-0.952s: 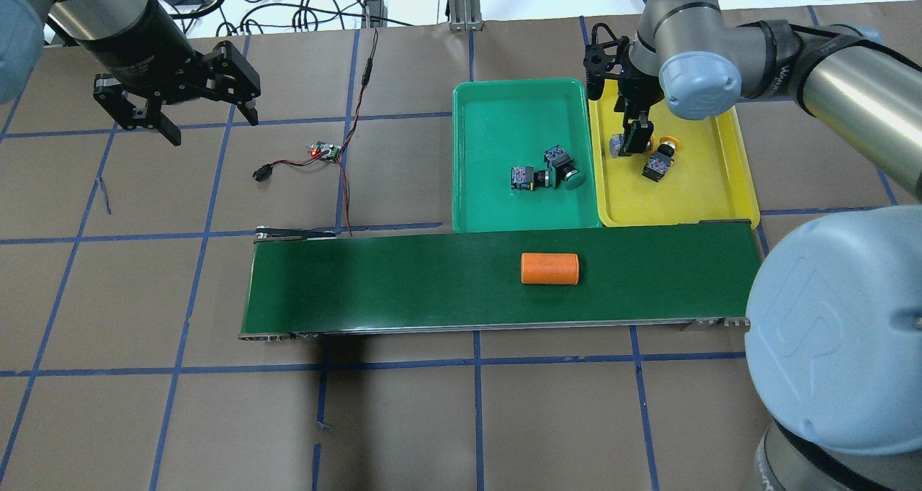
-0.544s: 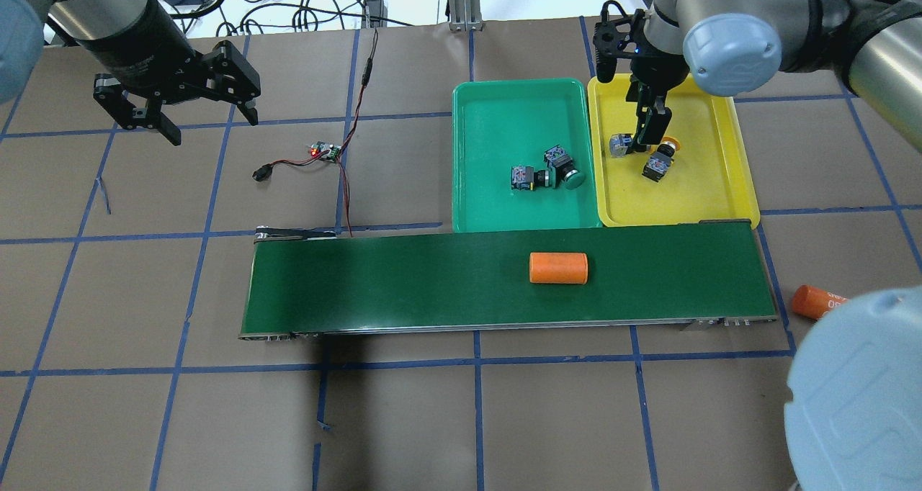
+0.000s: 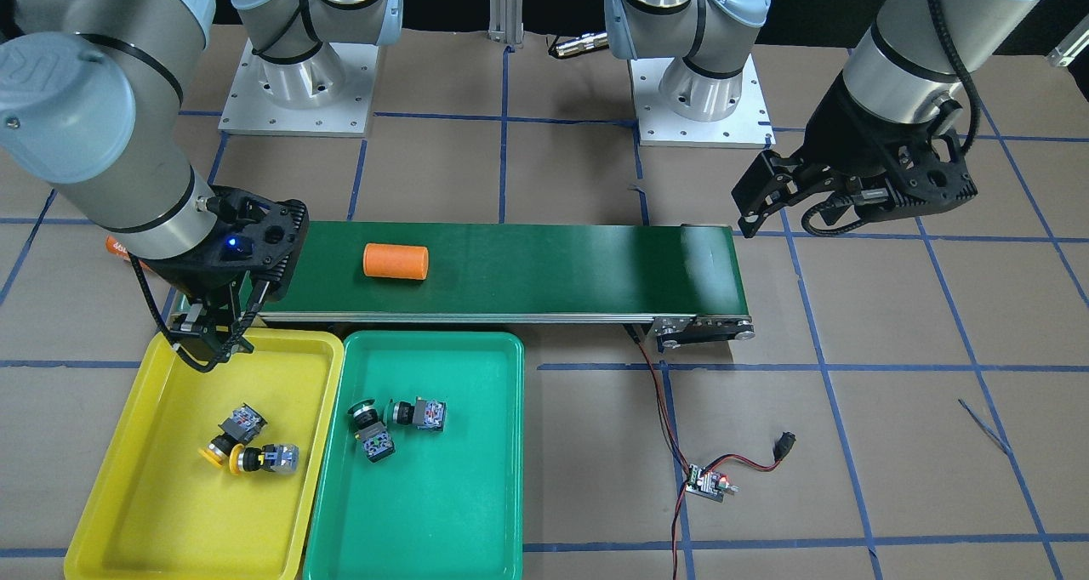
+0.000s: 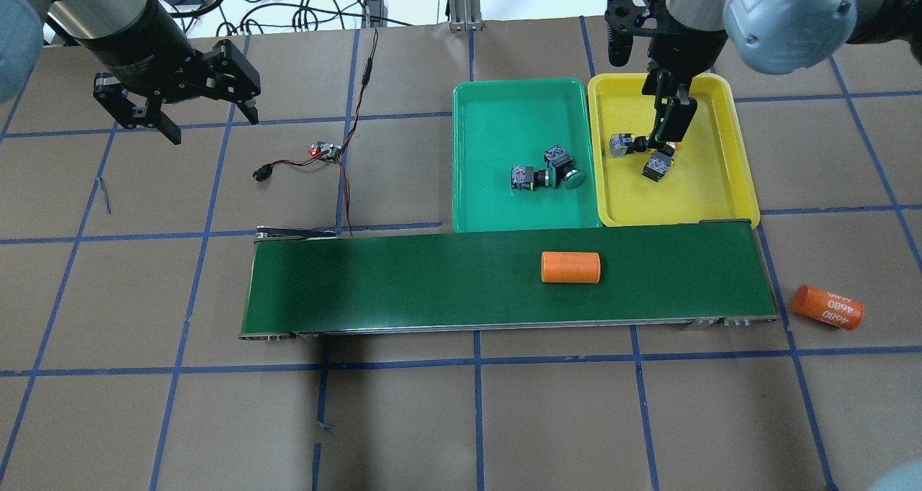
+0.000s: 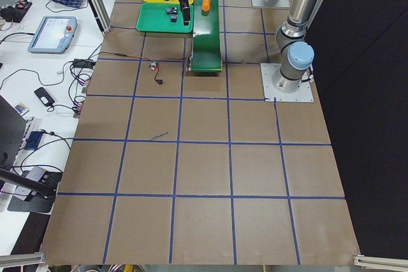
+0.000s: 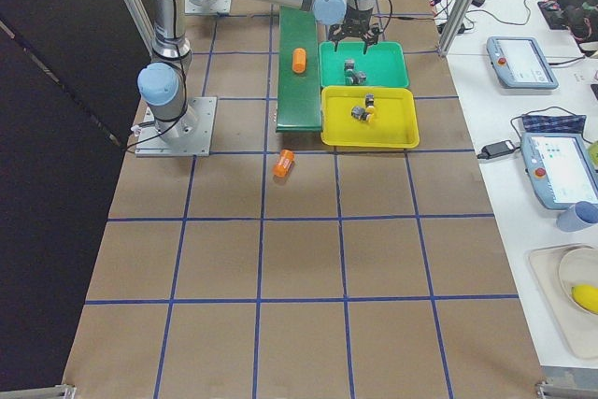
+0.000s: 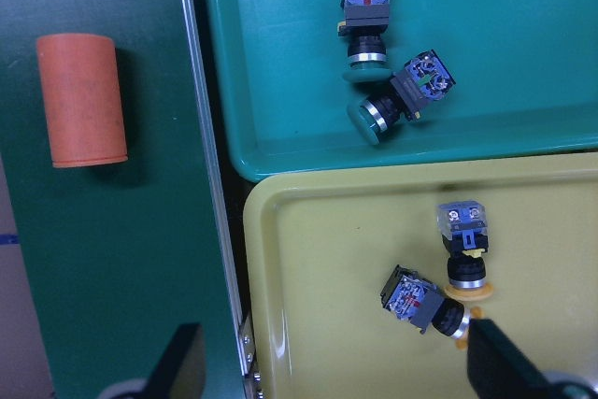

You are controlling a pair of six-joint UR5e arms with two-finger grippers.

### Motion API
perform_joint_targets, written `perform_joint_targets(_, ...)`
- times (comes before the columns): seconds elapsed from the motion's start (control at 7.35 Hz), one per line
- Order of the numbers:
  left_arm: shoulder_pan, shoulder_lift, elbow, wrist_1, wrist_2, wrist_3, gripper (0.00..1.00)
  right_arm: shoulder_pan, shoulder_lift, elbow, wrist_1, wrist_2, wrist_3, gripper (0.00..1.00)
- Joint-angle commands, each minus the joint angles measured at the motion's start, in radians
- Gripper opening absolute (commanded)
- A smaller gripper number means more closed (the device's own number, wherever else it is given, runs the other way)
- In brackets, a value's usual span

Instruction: Sort buttons by color to trays

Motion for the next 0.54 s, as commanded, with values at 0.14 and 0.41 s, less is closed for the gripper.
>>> perform_joint_targets(0.14, 0.000, 0.001, -0.001, -0.001, 0.001, 0.000, 1.00, 0.031, -0.063, -0.017, 0.088, 0.000, 0.034, 1.00)
perform_joint_targets(0.41, 0.002, 0.001, -0.001, -0.001, 0.001, 0.002, 1.00, 0.025, -0.118, -0.020, 0.192, 0.000, 0.039, 1.00)
